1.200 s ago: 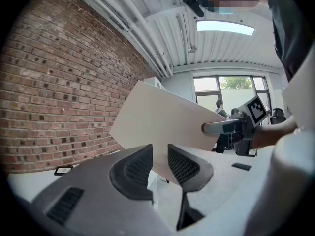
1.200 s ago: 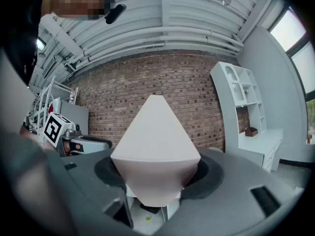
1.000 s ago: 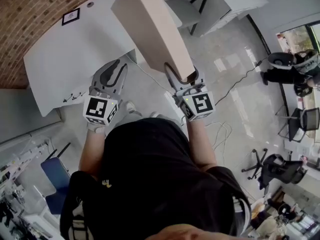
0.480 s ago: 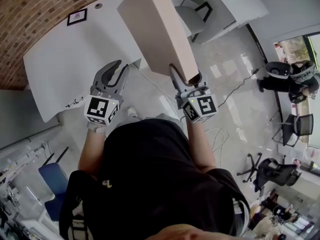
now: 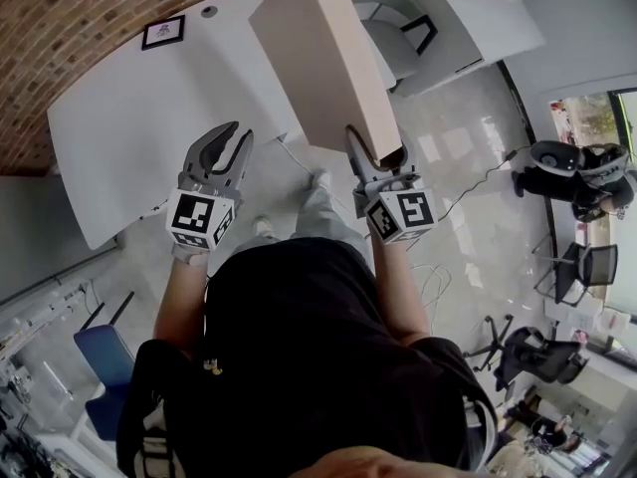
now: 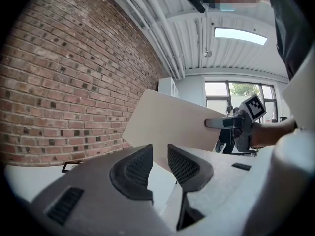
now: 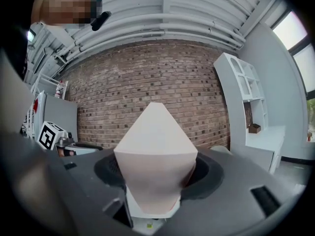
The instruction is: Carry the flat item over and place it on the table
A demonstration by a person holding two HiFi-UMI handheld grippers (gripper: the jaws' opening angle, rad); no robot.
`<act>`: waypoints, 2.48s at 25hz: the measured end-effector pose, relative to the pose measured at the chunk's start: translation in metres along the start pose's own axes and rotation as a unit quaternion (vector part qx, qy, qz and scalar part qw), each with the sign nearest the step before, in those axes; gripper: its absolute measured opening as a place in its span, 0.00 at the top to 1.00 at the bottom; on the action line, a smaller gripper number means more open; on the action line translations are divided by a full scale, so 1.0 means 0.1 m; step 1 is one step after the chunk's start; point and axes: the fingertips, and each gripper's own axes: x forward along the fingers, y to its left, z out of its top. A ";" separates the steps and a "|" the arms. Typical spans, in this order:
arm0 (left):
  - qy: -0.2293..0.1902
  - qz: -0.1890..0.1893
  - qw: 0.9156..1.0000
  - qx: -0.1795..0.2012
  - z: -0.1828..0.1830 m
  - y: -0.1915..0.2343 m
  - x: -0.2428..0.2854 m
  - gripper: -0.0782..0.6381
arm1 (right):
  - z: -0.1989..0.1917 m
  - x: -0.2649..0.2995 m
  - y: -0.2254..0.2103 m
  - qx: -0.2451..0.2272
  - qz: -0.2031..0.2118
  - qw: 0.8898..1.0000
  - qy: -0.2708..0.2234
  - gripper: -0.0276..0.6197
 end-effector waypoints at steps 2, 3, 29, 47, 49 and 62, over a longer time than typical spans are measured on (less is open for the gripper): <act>0.003 0.006 1.000 -0.001 -0.01 0.07 0.11 0.75 | -0.01 0.14 -0.11 0.003 0.004 1.000 0.003 0.52; 0.005 0.011 1.000 -0.001 -0.01 0.11 0.18 0.75 | -0.02 0.22 -0.17 0.004 0.008 1.000 0.004 0.52; 0.040 0.154 0.987 -0.024 0.16 0.34 2.28 0.75 | -0.15 1.90 -2.20 0.046 0.133 0.988 0.059 0.52; 0.056 0.246 0.964 -0.082 -0.05 1.32 1.84 0.75 | -0.82 3.09 -1.78 0.082 0.147 0.976 0.140 0.51; 0.057 0.245 0.964 -0.084 -0.06 1.44 1.81 0.75 | -0.90 3.23 -1.71 0.092 0.143 0.975 0.146 0.51; 0.080 0.229 0.965 -0.101 -0.31 1.87 1.69 0.75 | -1.42 3.80 -1.40 0.171 0.116 0.961 0.181 0.51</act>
